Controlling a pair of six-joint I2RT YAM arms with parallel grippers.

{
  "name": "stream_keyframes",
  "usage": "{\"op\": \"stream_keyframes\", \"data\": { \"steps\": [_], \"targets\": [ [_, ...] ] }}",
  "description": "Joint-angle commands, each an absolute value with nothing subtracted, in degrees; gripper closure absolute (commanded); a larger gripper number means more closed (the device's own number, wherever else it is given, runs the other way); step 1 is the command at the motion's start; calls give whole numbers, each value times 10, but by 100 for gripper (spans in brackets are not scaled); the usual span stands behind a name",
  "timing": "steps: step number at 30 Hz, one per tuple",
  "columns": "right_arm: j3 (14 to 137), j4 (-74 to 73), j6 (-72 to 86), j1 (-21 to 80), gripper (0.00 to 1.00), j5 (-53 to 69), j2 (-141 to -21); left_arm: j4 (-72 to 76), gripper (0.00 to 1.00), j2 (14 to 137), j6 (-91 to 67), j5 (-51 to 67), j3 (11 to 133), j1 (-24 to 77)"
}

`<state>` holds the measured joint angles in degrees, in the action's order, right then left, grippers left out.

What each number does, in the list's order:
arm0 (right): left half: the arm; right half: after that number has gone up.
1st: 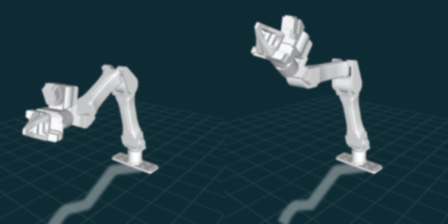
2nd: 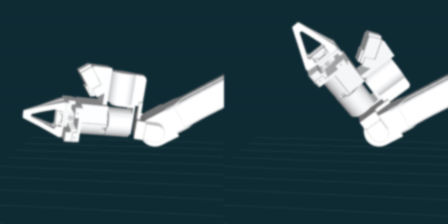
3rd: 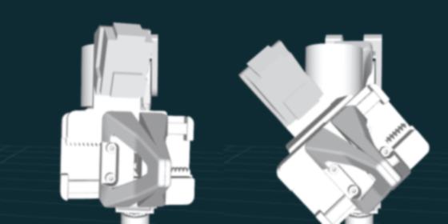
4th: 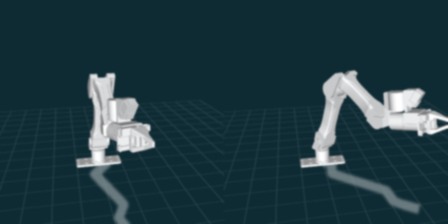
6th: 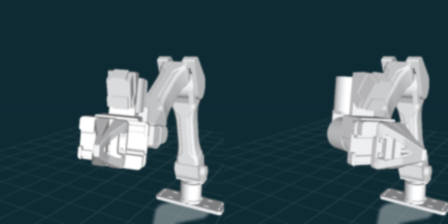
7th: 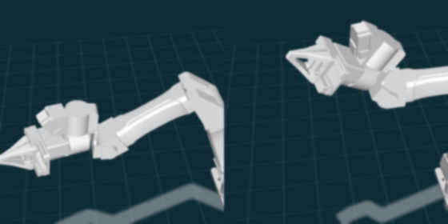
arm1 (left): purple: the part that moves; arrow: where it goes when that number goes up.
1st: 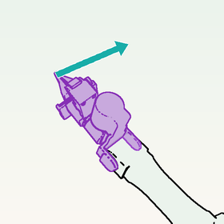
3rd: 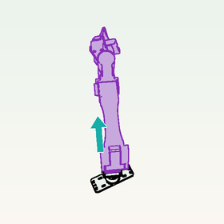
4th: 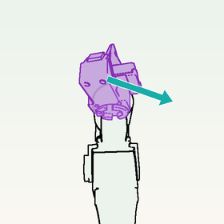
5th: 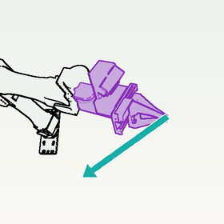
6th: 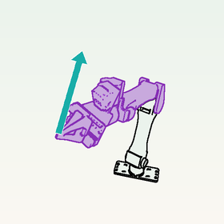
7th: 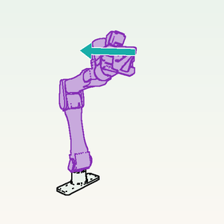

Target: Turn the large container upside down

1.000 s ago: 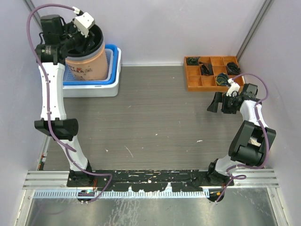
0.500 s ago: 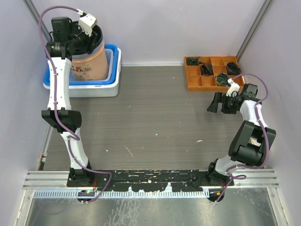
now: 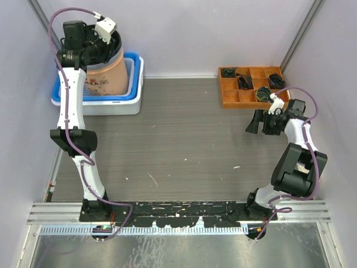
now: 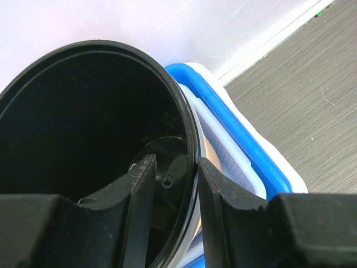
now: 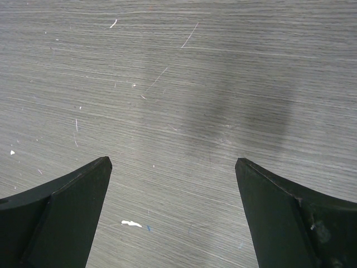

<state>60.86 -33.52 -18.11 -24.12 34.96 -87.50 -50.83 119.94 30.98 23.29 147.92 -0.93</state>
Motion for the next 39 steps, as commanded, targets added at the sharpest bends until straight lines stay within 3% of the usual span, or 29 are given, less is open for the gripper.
{"op": "stream_keyframes", "data": {
  "steps": [1,4,6,9,22,30,39],
  "targets": [
    [629,-325,-183,-243,0,349,-867,-488,64,1198,330,217,1469,-15],
    [630,-325,-183,-243,0,349,-869,-489,65,1202,331,215,1470,-15],
    [630,-326,-183,-243,0,350,-870,-490,57,1203,332,215,1471,-15],
    [631,-326,-184,-243,0,349,-869,-490,55,1205,336,215,1472,-15],
    [631,-326,-185,-243,0,345,-871,-565,100,1237,367,235,1521,-15],
    [632,-326,-184,-243,0,341,-873,-518,100,1172,331,222,1533,-15],
    [631,-324,-182,-243,0,338,-871,-490,100,1013,453,147,1494,42]
  ]
}}
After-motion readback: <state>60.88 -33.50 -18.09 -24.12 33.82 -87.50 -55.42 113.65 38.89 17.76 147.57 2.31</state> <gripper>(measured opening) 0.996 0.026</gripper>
